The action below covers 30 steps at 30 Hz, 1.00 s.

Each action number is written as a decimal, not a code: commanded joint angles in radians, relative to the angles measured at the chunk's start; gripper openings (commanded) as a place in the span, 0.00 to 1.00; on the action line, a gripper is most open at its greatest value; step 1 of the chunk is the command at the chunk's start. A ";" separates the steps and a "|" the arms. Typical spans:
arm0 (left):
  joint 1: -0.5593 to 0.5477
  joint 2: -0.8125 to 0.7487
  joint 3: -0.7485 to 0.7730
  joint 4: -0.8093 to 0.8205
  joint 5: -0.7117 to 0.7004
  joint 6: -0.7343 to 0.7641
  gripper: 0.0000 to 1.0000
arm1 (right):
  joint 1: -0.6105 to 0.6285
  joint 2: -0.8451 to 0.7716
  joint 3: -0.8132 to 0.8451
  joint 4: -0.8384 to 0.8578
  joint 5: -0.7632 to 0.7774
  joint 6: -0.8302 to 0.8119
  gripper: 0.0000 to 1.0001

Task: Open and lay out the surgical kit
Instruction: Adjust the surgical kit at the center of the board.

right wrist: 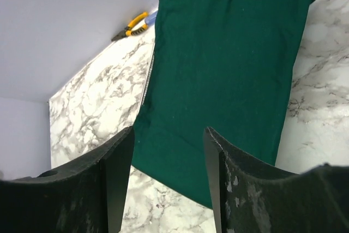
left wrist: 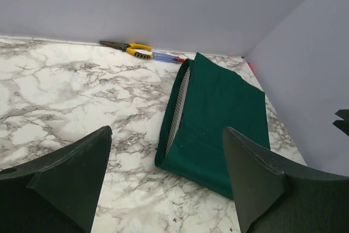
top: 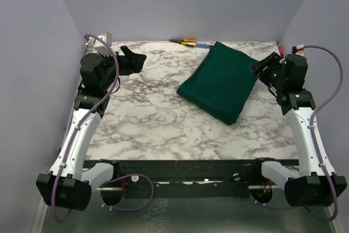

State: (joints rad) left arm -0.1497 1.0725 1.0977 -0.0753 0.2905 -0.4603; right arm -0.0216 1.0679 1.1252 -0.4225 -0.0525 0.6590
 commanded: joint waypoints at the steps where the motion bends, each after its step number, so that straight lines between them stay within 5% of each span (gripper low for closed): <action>1: -0.008 -0.006 -0.036 0.041 0.039 0.016 0.84 | -0.006 0.014 -0.008 -0.085 -0.033 0.020 0.60; 6: -0.009 0.015 -0.120 0.080 0.064 -0.049 0.86 | -0.006 0.071 -0.031 -0.163 -0.052 0.051 0.72; 12: -0.090 0.188 -0.147 0.277 0.151 -0.326 0.85 | -0.006 0.172 -0.047 -0.101 -0.245 0.067 0.74; 25: -0.416 0.555 -0.118 0.272 -0.293 -0.636 0.79 | -0.006 0.247 -0.044 -0.109 -0.203 0.075 0.69; 30: -0.470 0.641 -0.070 0.272 -0.314 -0.679 0.79 | -0.006 0.232 -0.069 -0.140 -0.164 0.078 0.68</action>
State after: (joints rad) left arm -0.5873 1.6474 0.9791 0.1734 0.0734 -1.0630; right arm -0.0216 1.3125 1.0622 -0.5220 -0.2539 0.7330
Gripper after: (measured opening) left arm 0.796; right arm 0.684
